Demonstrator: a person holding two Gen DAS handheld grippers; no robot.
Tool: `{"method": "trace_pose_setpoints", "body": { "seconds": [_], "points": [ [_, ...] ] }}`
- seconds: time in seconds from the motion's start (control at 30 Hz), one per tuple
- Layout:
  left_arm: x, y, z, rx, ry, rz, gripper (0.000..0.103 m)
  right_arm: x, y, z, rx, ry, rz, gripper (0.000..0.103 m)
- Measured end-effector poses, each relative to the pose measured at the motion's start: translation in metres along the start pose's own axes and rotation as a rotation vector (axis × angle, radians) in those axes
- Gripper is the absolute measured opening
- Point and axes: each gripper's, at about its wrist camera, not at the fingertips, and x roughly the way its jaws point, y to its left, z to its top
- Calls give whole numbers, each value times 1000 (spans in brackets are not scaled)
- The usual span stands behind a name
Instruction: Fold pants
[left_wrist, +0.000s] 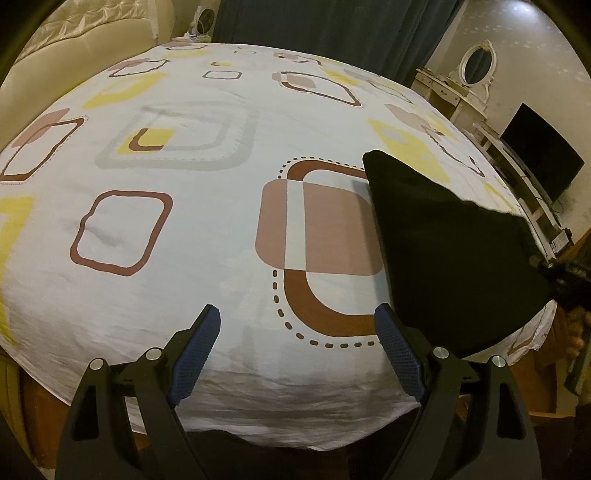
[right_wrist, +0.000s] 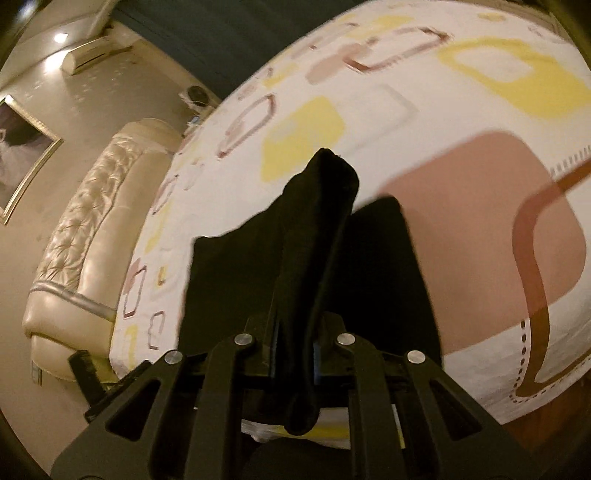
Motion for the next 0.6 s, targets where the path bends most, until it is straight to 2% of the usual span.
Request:
{"method": "trace_pose_setpoints", "body": {
  "seconds": [0.13, 0.6],
  "points": [
    [0, -1, 0, 2, 3, -4, 84, 14, -22, -7, 37, 14, -30, 12],
    [2, -1, -1, 1, 12, -9, 84, 18, -44, -12, 104, -2, 34, 12]
  ]
}}
